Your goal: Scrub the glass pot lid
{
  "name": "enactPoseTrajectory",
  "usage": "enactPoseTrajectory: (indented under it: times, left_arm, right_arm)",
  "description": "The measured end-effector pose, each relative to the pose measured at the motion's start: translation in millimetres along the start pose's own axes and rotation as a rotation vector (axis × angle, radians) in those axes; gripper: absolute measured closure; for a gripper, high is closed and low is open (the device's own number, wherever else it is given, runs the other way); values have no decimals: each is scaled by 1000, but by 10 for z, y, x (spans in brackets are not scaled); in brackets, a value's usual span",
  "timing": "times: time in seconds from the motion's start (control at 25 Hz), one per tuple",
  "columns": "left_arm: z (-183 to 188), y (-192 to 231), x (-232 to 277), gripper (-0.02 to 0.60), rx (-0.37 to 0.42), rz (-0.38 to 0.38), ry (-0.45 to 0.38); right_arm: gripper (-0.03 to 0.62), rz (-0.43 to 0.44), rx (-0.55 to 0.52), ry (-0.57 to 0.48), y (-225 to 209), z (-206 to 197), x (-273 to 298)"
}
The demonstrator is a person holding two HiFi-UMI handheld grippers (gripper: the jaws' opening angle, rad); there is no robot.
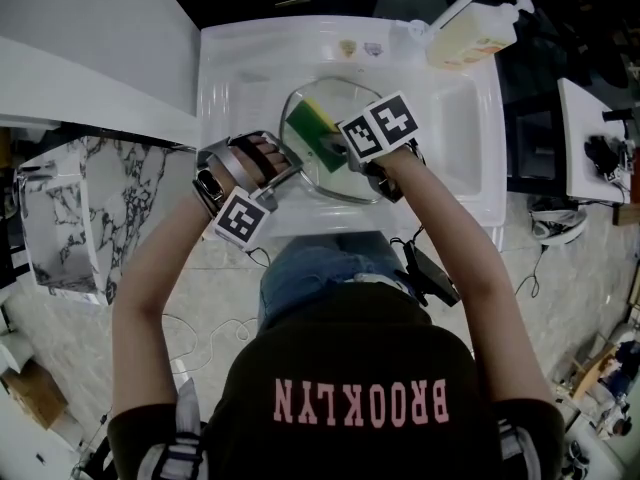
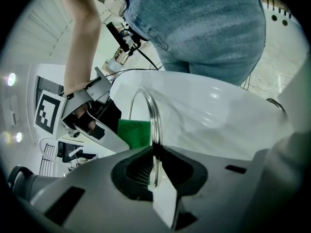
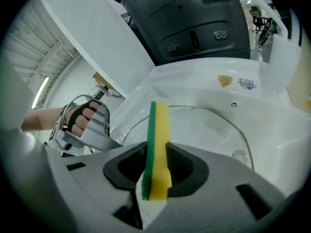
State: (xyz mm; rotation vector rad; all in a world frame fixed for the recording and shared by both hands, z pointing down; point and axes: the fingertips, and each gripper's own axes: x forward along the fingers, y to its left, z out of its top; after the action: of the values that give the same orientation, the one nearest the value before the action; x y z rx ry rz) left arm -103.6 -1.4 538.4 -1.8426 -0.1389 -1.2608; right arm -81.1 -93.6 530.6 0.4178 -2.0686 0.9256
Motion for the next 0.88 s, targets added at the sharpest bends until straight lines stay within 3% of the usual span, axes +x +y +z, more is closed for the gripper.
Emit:
enactPoseTrajectory:
  times: [0.16, 0.28, 0.64, 0.88]
  left_arm:
    - [38, -24, -11, 537, -35, -19, -17]
    - [-63, 45, 26, 537, 56, 42, 32]
    - [28, -22, -3, 537, -20, -8, -9]
    - [-49, 76, 28, 537, 53, 63, 25]
  right_arm:
    - [488, -2, 52, -8, -126, 3, 23]
    - [488, -22, 84, -10, -244, -11, 19]
    - [488, -78, 176, -2, -620, -113, -20]
    - [488, -124, 241, 7, -925, -212, -88]
